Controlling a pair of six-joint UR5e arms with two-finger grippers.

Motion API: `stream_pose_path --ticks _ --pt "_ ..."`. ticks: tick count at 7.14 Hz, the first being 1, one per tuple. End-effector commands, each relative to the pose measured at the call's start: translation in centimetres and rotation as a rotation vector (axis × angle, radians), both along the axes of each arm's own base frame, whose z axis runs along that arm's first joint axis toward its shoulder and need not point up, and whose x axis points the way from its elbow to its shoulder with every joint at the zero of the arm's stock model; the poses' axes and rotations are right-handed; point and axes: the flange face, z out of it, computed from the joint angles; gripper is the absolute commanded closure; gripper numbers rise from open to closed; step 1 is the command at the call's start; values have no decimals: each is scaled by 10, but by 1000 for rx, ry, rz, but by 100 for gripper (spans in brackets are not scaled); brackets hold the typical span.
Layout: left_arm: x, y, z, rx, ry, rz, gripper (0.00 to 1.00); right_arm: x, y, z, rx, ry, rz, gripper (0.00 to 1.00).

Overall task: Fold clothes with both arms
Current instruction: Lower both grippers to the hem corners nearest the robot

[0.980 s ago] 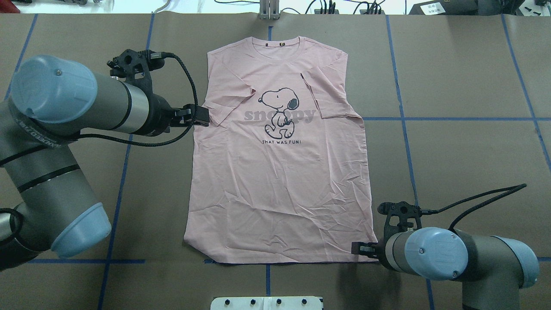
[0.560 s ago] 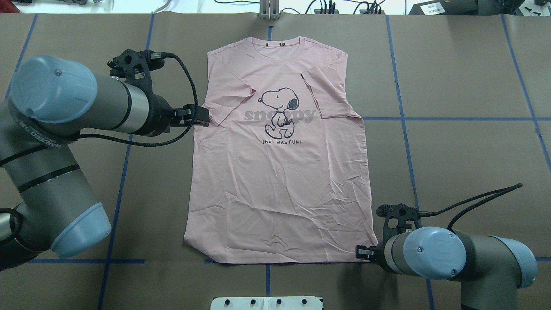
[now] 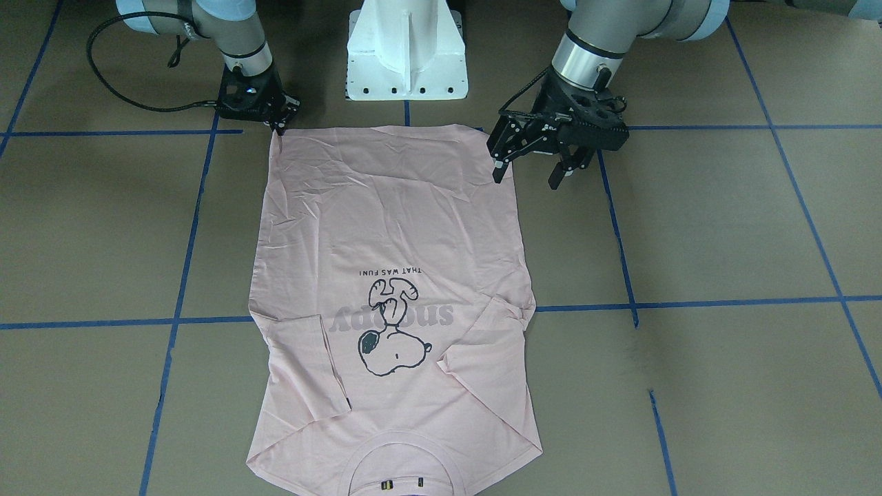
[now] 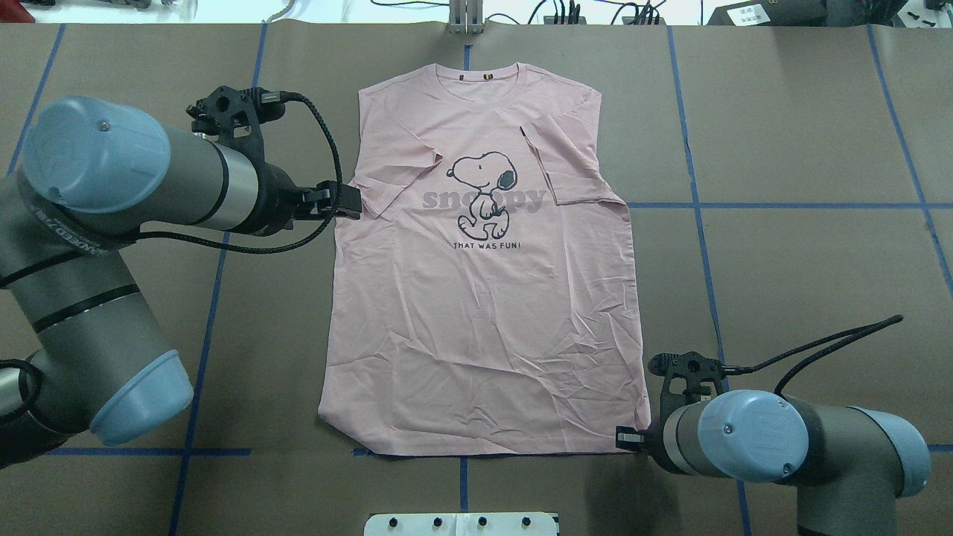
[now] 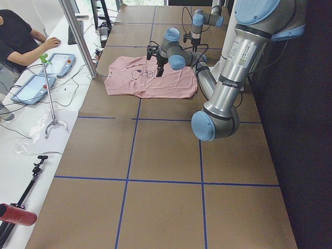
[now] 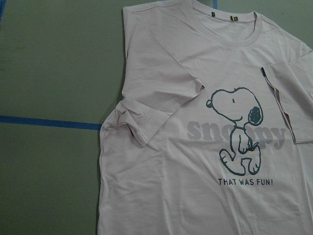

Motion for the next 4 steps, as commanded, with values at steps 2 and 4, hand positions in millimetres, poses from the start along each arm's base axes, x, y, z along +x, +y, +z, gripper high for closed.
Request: stream_pose_path --ticks 2,4 --pt "3 7 6 -47 -13 1 0 13 -13 -18 9 -36 35 100" --pt "45 48 30 -246 -22 -17 0 24 -20 -31 18 -66 55 100"
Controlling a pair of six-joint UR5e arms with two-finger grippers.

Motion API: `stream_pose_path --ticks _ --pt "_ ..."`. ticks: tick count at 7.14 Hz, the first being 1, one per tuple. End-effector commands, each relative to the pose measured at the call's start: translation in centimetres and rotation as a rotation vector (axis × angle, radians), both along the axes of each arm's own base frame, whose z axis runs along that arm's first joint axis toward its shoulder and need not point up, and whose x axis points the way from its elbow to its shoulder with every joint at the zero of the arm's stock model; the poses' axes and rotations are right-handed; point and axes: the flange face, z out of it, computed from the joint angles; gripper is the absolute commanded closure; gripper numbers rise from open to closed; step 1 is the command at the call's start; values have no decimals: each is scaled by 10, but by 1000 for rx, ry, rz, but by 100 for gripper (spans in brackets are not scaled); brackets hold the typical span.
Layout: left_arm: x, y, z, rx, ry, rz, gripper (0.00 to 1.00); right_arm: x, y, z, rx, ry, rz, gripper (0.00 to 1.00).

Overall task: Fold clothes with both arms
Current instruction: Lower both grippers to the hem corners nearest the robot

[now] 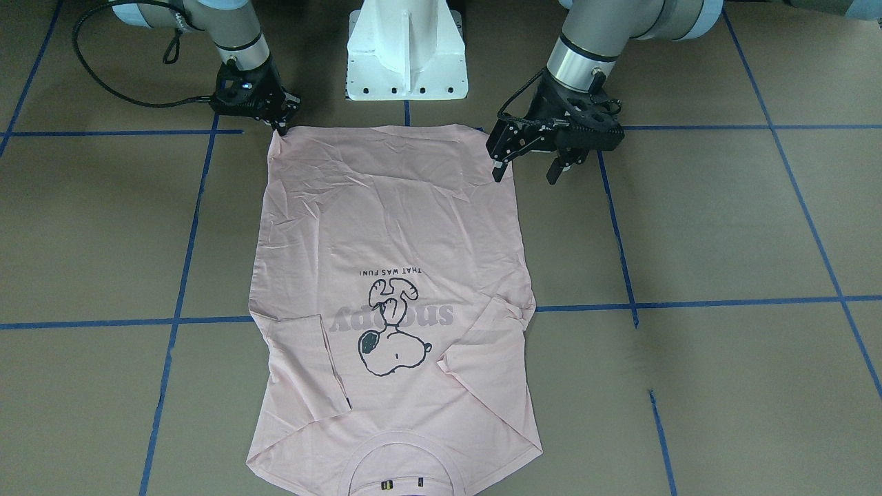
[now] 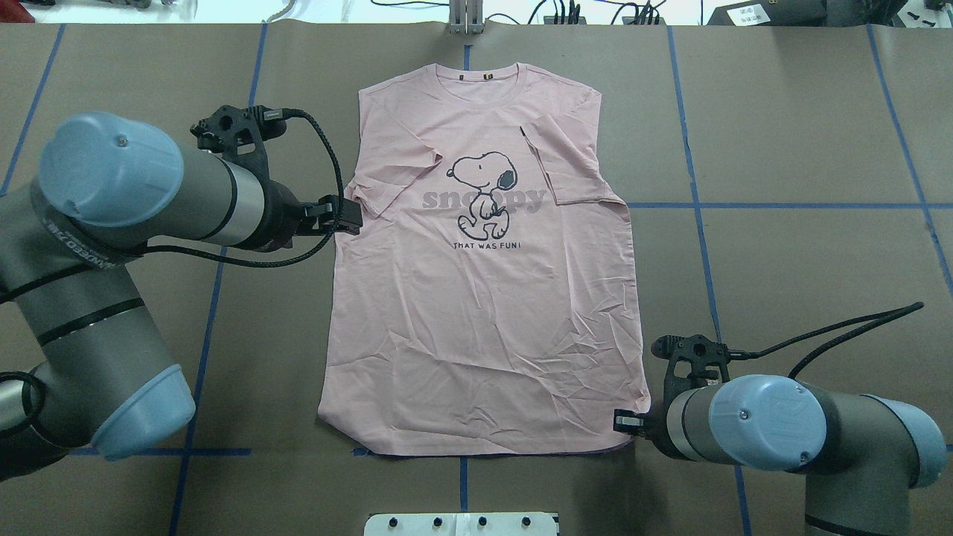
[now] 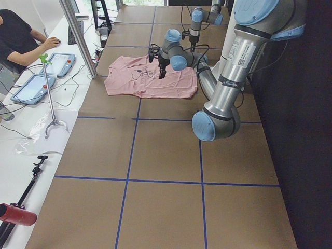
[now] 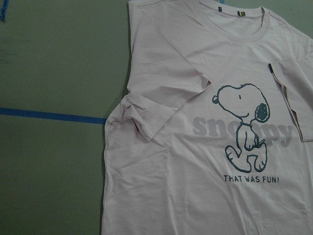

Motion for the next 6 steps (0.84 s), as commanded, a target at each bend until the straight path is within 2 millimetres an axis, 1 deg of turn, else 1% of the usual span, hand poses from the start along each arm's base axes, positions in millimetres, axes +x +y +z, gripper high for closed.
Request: stream_pose_path --ticks 1,2,3,4,5,6 --pt "52 57 27 -168 -26 -38 0 11 -8 -13 8 -28 23 100" --pt "73 86 42 -218 -53 -53 0 15 -13 -15 10 -34 33 100" --pt "90 112 46 -269 -54 -68 0 21 -15 -23 11 -52 37 100" --pt "105 131 54 -295 -77 -78 0 26 -17 -29 11 -66 40 100" --pt "110 136 61 -316 -107 -87 0 26 -18 -30 12 -68 43 100" --pt "121 141 72 -325 -134 -84 0 25 -18 -31 12 -69 42 100"
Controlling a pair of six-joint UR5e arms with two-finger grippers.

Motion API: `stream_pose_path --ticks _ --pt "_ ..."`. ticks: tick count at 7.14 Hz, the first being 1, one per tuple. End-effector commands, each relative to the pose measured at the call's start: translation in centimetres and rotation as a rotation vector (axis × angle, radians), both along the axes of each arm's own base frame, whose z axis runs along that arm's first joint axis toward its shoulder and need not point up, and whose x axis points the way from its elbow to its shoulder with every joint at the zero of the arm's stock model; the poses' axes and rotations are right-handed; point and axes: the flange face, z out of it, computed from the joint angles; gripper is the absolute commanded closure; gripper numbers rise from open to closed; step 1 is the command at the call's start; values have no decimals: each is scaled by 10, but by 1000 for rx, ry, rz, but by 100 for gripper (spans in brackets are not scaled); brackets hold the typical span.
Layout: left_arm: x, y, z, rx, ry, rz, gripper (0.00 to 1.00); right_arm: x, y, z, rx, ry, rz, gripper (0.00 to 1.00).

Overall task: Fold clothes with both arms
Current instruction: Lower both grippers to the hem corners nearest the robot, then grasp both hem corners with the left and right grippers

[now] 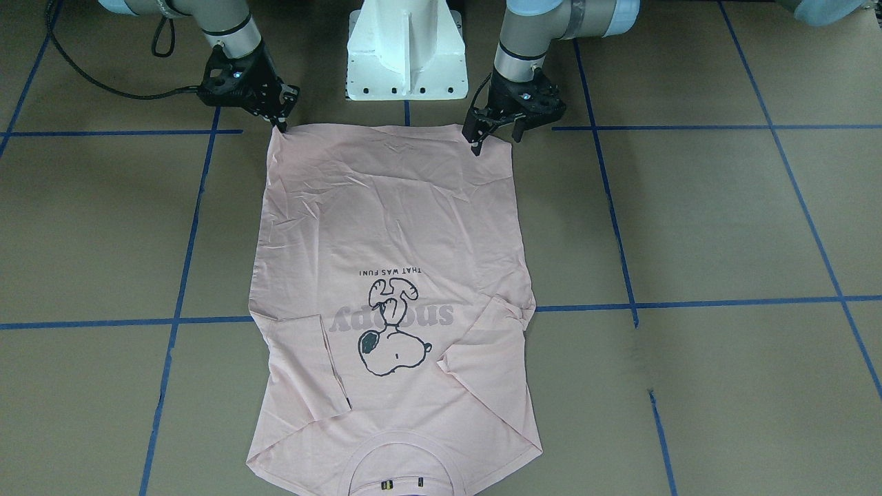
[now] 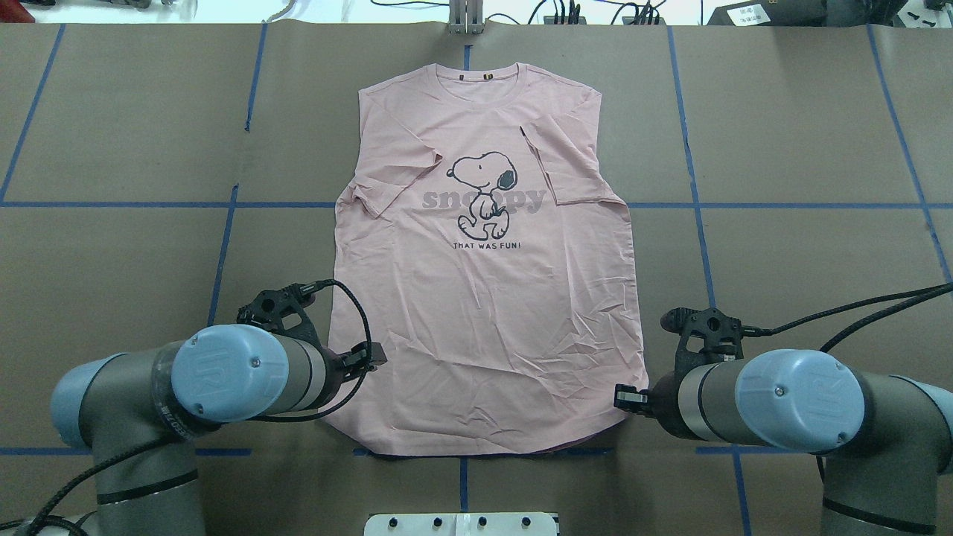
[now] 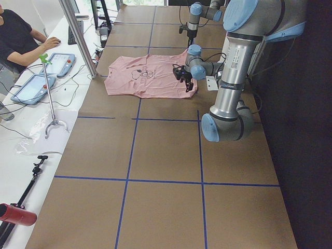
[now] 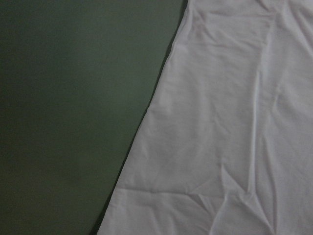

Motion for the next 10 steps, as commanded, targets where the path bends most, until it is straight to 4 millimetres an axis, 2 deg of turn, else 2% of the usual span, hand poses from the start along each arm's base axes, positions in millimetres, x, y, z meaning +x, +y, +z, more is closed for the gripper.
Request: stream_pose_path --ticks 1,3,5,7,8,9,10 --pt "20 10 23 -18 -62 -7 1 0 -1 -3 1 -6 1 100" --pt "23 20 31 -28 -74 4 2 0 -1 -3 2 -6 2 100" --pt "24 23 29 -28 -71 9 3 0 -1 -3 1 -6 1 100" --pt "31 36 30 -40 -77 23 3 1 -1 -2 1 -4 2 100" --pt "33 41 31 -43 -87 33 6 1 -1 -2 1 -4 2 100" --pt "33 41 28 -43 -86 33 12 0 -1 -1 0 -3 2 100" --pt "32 42 27 -46 -83 33 31 0 -1 -1 0 -3 2 100"
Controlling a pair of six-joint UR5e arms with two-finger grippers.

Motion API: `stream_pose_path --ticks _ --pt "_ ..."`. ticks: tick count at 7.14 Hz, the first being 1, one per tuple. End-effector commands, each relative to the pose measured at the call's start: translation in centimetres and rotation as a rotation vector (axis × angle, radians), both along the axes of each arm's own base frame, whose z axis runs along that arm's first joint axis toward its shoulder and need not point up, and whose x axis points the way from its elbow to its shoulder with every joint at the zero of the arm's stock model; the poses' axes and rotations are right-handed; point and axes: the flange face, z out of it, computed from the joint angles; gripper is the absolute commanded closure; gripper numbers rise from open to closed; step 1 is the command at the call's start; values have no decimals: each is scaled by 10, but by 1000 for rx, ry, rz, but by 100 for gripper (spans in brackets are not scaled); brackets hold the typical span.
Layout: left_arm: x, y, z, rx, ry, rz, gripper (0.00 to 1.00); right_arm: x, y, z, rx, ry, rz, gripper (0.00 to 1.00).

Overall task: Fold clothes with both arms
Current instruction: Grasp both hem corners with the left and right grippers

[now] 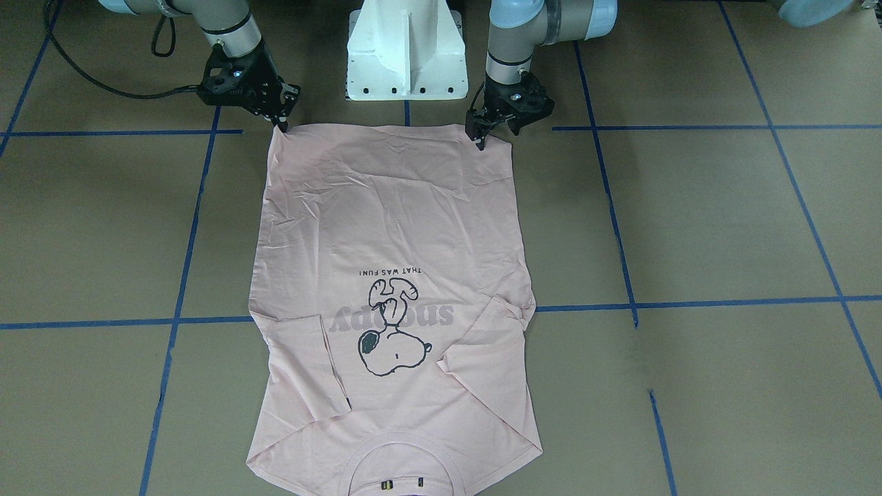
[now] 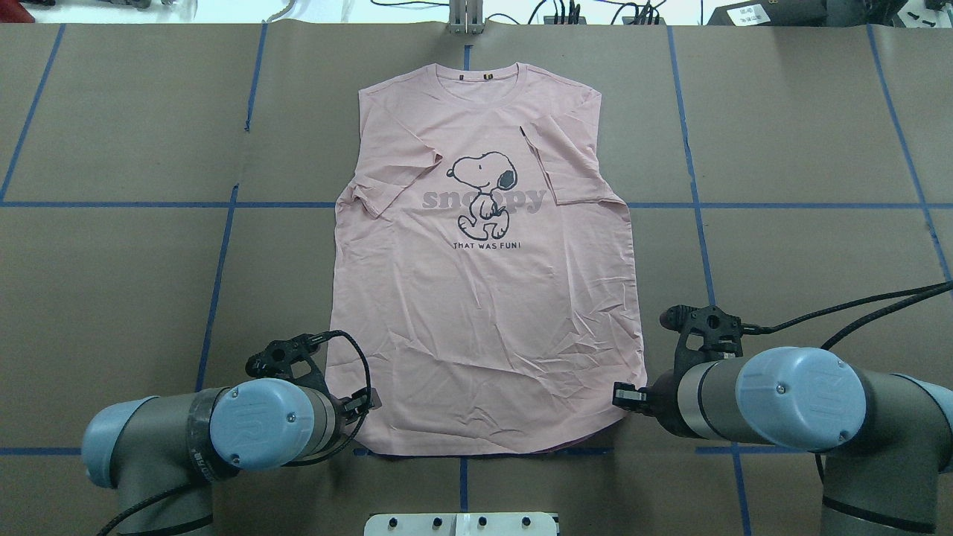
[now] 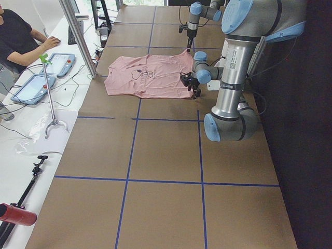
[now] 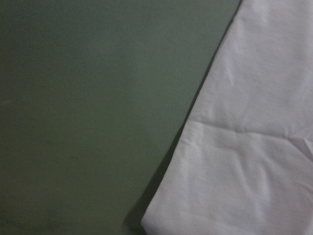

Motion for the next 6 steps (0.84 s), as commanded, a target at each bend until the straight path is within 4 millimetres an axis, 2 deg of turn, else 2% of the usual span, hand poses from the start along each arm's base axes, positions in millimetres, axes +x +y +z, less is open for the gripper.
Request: stream_pose_path --ticks 1,2,3,6 --pt "-1 1 -5 -9 9 -7 61 0 0 0 0 1 0 100" --pt "1 5 -5 -9 9 1 84 0 0 0 0 1 0 100" --pt "1 5 -6 -9 11 5 99 0 0 0 0 -1 0 100" --pt "-7 7 -20 -3 44 7 100 2 -3 0 1 -3 1 100"
